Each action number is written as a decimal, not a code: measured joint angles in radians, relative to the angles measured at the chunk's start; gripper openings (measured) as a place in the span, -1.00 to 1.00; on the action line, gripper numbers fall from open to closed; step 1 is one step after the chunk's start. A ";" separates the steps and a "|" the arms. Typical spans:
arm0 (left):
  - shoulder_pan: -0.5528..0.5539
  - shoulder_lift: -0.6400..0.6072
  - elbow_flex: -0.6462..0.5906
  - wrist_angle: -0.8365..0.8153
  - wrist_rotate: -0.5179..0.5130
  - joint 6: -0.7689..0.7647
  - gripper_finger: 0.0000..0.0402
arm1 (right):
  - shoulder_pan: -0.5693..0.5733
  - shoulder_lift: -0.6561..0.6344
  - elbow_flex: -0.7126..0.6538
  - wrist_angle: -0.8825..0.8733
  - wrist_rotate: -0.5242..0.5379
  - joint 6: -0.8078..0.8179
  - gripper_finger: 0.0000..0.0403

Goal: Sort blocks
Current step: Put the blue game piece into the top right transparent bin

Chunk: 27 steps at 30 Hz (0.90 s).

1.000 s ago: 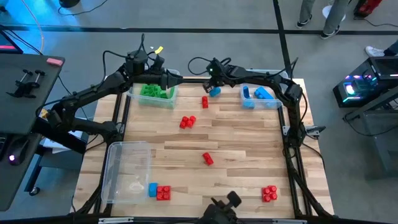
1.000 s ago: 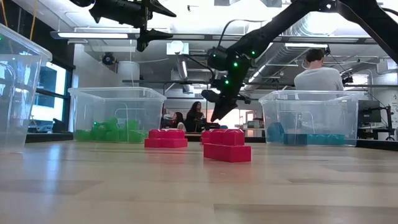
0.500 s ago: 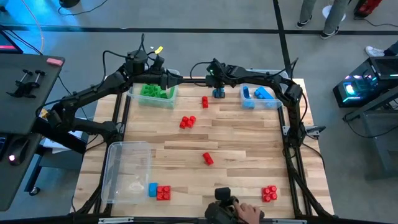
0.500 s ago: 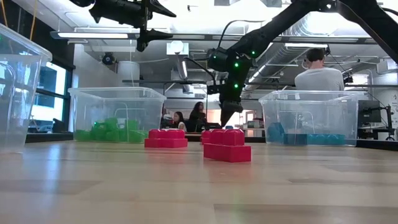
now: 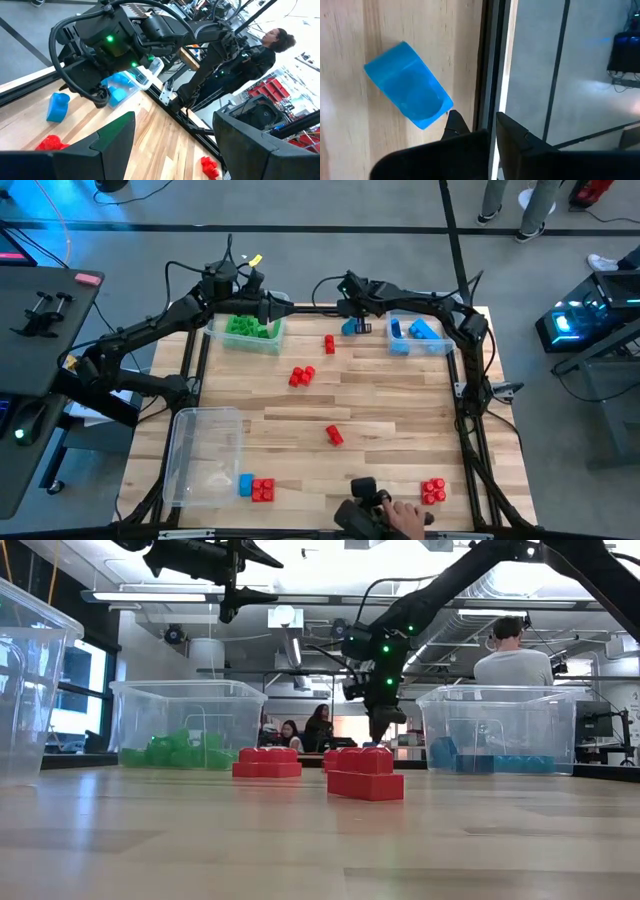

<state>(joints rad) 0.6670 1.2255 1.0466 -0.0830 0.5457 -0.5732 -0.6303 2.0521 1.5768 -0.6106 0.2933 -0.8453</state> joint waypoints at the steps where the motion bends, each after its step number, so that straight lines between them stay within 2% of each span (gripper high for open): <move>1: 0.000 0.000 0.000 0.000 0.000 0.000 0.26 | 0.000 0.000 -0.001 0.002 -0.011 -0.001 -1.00; 8: 0.000 0.000 0.000 -0.002 0.000 0.000 0.26 | 0.014 0.000 -0.002 0.015 -0.026 -0.004 -1.00; 18: -0.011 0.000 0.000 -0.003 0.000 0.000 0.26 | 0.061 0.000 -0.002 0.005 -0.111 -0.038 -1.00; 27: -0.039 0.000 0.000 -0.024 0.000 0.001 0.26 | 0.126 -0.001 -0.002 -0.113 -0.191 -0.072 -1.00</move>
<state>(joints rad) 0.6281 1.2255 1.0466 -0.1067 0.5461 -0.5725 -0.5045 2.0514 1.5745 -0.7231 0.1024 -0.9176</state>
